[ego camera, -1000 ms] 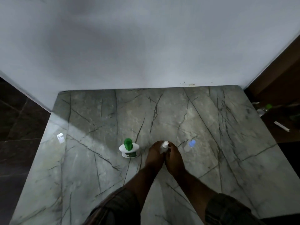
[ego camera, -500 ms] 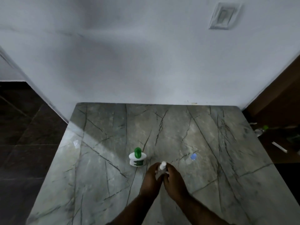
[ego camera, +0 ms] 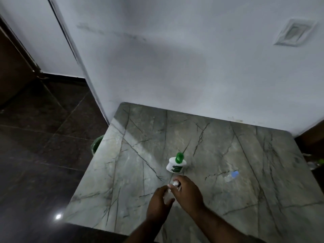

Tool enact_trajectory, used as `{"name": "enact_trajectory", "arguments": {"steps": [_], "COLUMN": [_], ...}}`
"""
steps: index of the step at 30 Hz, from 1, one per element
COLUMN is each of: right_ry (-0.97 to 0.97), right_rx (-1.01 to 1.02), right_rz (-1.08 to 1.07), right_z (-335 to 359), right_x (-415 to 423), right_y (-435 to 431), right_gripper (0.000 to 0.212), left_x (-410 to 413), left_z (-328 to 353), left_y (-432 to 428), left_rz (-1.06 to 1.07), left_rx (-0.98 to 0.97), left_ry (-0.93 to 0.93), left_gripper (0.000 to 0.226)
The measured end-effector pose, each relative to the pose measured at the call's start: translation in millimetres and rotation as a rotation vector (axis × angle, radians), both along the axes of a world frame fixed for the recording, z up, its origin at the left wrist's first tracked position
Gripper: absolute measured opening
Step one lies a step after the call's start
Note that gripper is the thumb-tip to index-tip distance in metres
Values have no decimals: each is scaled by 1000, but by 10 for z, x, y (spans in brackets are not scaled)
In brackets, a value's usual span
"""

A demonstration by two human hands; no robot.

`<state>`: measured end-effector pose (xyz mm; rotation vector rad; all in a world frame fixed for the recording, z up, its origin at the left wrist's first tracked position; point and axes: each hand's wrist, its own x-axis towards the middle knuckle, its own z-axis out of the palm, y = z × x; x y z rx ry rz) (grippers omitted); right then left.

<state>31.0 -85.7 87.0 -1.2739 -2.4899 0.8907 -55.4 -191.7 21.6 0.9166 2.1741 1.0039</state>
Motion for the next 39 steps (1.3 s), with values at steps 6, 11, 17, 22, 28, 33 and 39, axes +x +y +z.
{"name": "enact_trajectory", "arguments": {"steps": [6,11,17,22,28,33,39], "right_ry": [-260,-254,-172,-316,-222,-287,-322], "right_rx": [-11,-65,-218,-74,-145,-109,-78], "right_rz": [4,108,196,44,261,85,260], "right_z": [56,96,142,155,221,150,199], "right_x": [-226,-241,-170,-133,-113,-78,-59], "right_y": [91,133,206,280,361,385,474], "right_gripper": [38,18,22,36,19,32,13], "left_x": [-83,-107,-91,-9,20,39,50], "left_z": [-3,-22,-30,2,12,-14,-69], "left_y": [36,84,122,168,209,198,206], "left_rz": [5,-18,-40,-5,-30,-41,-38], "left_rx": [-7,-46,-56,-52,-75,-93,-130], "left_ry": [-37,-64,-90,-101,-97,-73,-65], "left_gripper": [54,55,53,57,56,59,60]}}
